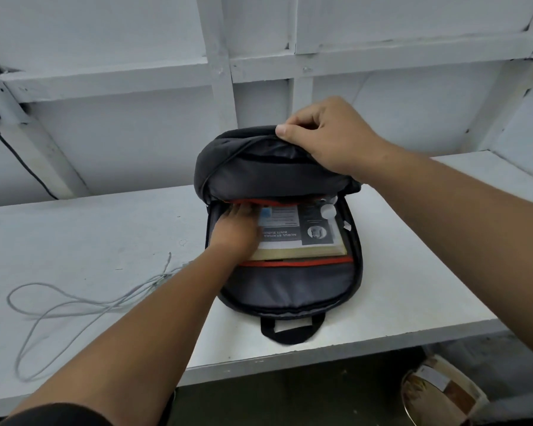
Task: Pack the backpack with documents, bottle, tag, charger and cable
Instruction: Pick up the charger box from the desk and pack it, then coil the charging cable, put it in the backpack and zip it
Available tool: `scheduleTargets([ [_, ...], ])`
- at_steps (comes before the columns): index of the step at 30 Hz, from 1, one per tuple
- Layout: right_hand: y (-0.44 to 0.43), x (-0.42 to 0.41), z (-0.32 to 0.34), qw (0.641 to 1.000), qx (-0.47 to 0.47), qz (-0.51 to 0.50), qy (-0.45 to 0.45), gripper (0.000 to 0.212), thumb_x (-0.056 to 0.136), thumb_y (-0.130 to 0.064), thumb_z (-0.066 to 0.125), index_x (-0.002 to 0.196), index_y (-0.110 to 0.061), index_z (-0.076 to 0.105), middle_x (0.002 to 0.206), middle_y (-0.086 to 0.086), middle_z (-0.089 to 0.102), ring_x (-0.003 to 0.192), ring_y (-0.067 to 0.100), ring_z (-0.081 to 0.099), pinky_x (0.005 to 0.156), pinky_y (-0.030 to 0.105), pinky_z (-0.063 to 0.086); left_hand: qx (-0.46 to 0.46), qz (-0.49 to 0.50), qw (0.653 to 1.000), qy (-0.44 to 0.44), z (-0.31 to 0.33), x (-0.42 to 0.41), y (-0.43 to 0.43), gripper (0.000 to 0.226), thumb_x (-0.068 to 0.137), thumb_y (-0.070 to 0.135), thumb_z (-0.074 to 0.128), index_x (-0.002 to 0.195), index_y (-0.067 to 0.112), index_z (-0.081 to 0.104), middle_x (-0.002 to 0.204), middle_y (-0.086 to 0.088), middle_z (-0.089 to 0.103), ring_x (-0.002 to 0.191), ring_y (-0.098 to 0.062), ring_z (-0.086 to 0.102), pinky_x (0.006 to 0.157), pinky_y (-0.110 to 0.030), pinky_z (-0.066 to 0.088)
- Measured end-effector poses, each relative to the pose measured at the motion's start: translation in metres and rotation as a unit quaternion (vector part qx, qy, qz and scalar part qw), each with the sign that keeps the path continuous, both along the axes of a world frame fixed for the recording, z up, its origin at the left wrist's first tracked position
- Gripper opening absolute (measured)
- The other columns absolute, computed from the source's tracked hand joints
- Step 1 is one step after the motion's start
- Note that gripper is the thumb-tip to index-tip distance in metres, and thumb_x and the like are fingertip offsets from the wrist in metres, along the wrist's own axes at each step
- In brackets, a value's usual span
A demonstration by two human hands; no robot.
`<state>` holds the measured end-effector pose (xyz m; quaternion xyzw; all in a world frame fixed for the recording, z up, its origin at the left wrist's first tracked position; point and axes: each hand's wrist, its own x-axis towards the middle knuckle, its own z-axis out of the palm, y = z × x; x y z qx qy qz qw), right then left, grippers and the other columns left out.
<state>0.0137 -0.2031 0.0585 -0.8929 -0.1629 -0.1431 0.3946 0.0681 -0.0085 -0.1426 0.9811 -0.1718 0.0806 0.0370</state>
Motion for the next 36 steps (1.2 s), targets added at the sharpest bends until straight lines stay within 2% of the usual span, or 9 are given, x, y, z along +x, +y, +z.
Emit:
scheduleTargets([
  [4, 0.001, -0.011, -0.014, 1.0, 0.006, 0.009, -0.015, 0.019, 0.096, -0.033, 0.066, 0.088, -0.023, 0.08, 0.083, -0.005, 0.077, 0.082, 0.011, 0.071, 0.077, 0.028, 0.055, -0.024, 0.048, 0.996, 0.065, 0.007, -0.004, -0.005, 0.064, 0.104, 0.043, 0.044, 0.156, 0.007, 0.034, 0.16, -0.02, 0.037, 0.151, -0.036, 0.026, 0.126, -0.043, 0.015],
  [8, -0.006, -0.026, -0.04, 0.997, 0.036, 0.003, -0.062, 0.017, 0.096, -0.033, 0.065, 0.092, -0.026, 0.08, 0.083, -0.01, 0.076, 0.08, 0.005, 0.07, 0.075, 0.025, 0.055, -0.208, -0.011, 0.978, -0.013, 0.016, -0.07, 0.002, 0.055, 0.097, 0.025, 0.058, 0.149, 0.01, 0.048, 0.159, -0.012, 0.043, 0.15, -0.026, 0.033, 0.119, -0.043, 0.036],
  [11, -0.007, -0.044, -0.073, 0.994, 0.028, 0.028, -0.104, 0.016, 0.095, -0.03, 0.066, 0.09, -0.021, 0.078, 0.083, -0.013, 0.073, 0.081, 0.005, 0.067, 0.075, 0.029, 0.054, -0.354, -0.019, 0.928, -0.113, 0.022, -0.133, 0.022, 0.025, 0.092, 0.024, 0.057, 0.116, 0.025, 0.063, 0.121, 0.012, 0.061, 0.121, 0.0, 0.054, 0.097, -0.018, 0.044],
  [14, -0.007, -0.063, -0.114, 0.989, -0.025, 0.039, -0.141, 0.015, 0.094, -0.03, 0.067, 0.087, -0.02, 0.075, 0.08, -0.012, 0.07, 0.077, 0.009, 0.063, 0.074, 0.035, 0.05, -0.418, -0.023, 0.885, -0.204, 0.036, -0.155, 0.03, 0.016, 0.089, 0.021, 0.058, 0.104, 0.02, 0.055, 0.103, 0.007, 0.051, 0.1, -0.006, 0.052, 0.084, -0.014, 0.041],
  [19, -0.01, -0.084, -0.166, 0.986, -0.087, 0.046, -0.135, 0.018, 0.094, -0.036, 0.062, 0.089, -0.023, 0.072, 0.086, -0.012, 0.069, 0.083, 0.012, 0.062, 0.077, 0.039, 0.046, -0.339, -0.04, 0.927, -0.153, 0.034, -0.139, 0.024, 0.039, 0.095, 0.032, 0.056, 0.132, 0.017, 0.052, 0.131, 0.001, 0.055, 0.123, -0.01, 0.051, 0.104, -0.02, 0.04],
  [23, -0.014, -0.095, -0.204, 0.974, -0.219, 0.049, -0.033, 0.045, 0.095, -0.053, 0.048, 0.118, -0.025, 0.073, 0.127, -0.008, 0.07, 0.124, 0.012, 0.059, 0.106, 0.037, 0.041, -0.186, -0.045, 0.981, -0.011, -0.009, -0.139, 0.022, 0.052, 0.101, 0.042, 0.044, 0.147, 0.018, 0.053, 0.154, -0.003, 0.05, 0.144, -0.017, 0.042, 0.118, -0.036, 0.036],
  [26, -0.016, -0.102, -0.222, 0.952, -0.299, 0.056, -0.025, 0.055, 0.096, -0.056, 0.043, 0.131, -0.021, 0.068, 0.14, -0.003, 0.063, 0.134, 0.014, 0.054, 0.113, 0.04, 0.036, -0.158, -0.061, 0.985, -0.007, -0.034, -0.144, 0.023, 0.051, 0.102, 0.038, 0.045, 0.143, 0.011, 0.059, 0.158, -0.009, 0.046, 0.147, -0.024, 0.04, 0.122, -0.037, 0.029],
  [31, -0.01, -0.097, -0.222, 0.97, -0.238, 0.015, -0.05, 0.046, 0.091, -0.057, 0.053, 0.109, -0.022, 0.077, 0.12, -0.005, 0.074, 0.119, 0.013, 0.063, 0.102, 0.037, 0.04, -0.182, -0.051, 0.982, -0.011, -0.035, -0.144, 0.022, 0.052, 0.102, 0.041, 0.044, 0.144, 0.013, 0.058, 0.161, -0.007, 0.043, 0.148, -0.02, 0.036, 0.122, -0.035, 0.028],
  [36, 0.019, -0.078, -0.199, 0.98, -0.185, -0.036, -0.06, 0.04, 0.092, -0.057, 0.05, 0.074, -0.027, 0.069, 0.072, -0.014, 0.066, 0.075, 0.012, 0.062, 0.079, 0.039, 0.041, -0.242, -0.022, 0.97, 0.006, -0.022, -0.148, 0.029, 0.051, 0.101, 0.041, 0.05, 0.146, 0.017, 0.056, 0.159, -0.001, 0.046, 0.147, -0.014, 0.039, 0.121, -0.029, 0.031],
])
